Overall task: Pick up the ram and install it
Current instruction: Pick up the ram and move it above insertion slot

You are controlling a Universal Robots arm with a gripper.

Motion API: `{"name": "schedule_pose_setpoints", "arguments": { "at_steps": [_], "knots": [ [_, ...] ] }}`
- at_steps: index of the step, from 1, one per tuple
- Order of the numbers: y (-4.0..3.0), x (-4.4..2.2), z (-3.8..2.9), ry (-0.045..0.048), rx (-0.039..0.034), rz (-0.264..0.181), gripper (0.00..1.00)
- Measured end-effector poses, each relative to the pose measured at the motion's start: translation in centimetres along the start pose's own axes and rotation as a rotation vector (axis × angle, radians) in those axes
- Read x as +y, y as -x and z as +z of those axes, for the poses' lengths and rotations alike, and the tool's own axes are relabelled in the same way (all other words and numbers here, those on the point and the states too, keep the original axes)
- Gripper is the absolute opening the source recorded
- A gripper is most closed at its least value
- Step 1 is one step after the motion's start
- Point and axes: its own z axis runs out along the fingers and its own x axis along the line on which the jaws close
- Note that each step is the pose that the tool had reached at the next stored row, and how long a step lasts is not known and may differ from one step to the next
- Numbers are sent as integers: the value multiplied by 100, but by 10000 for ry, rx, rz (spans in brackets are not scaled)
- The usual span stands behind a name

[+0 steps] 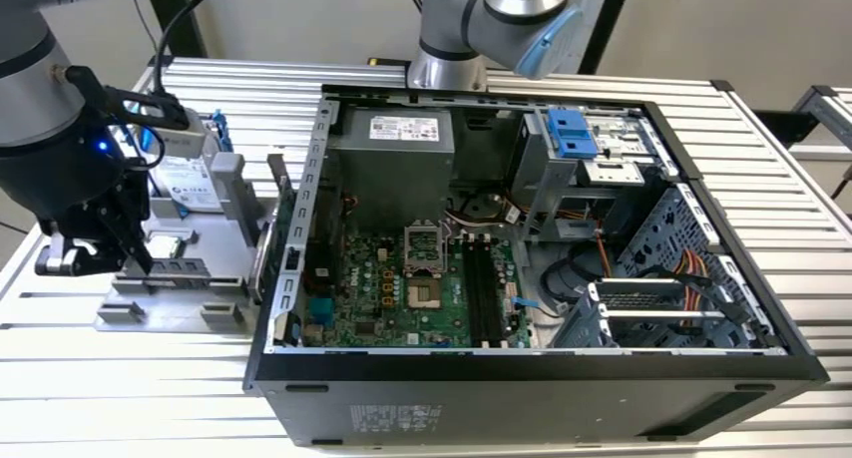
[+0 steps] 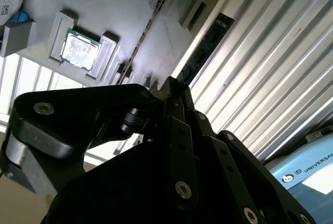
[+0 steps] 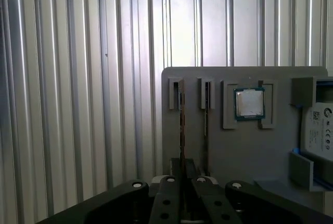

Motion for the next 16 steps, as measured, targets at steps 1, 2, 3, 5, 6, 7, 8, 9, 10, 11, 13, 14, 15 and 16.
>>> {"name": "schedule_pose_setpoints", "arguments": {
  "at_steps": [1,2,3,5,6,7,8,9,10,11,13,14,15,16],
  "knots": [
    [0,0,-3,0,0,0,0],
    [0,0,-7,1,1,0,0],
    [0,0,-10,1,1,0,0],
    [0,0,-16,1,1,0,0],
    [0,0,-18,0,1,0,0],
    [0,0,-20,0,1,0,0],
    [0,0,-24,1,2,0,0],
    [0,0,-26,1,2,0,0],
    [0,0,-28,1,2,0,0],
    [0,0,-31,1,2,0,0],
    [0,0,-36,1,3,0,0],
    [0,0,-38,0,2,0,0],
    [0,0,-44,1,6,0,0],
    [0,0,-49,0,8,-1,0]
  ]
}}
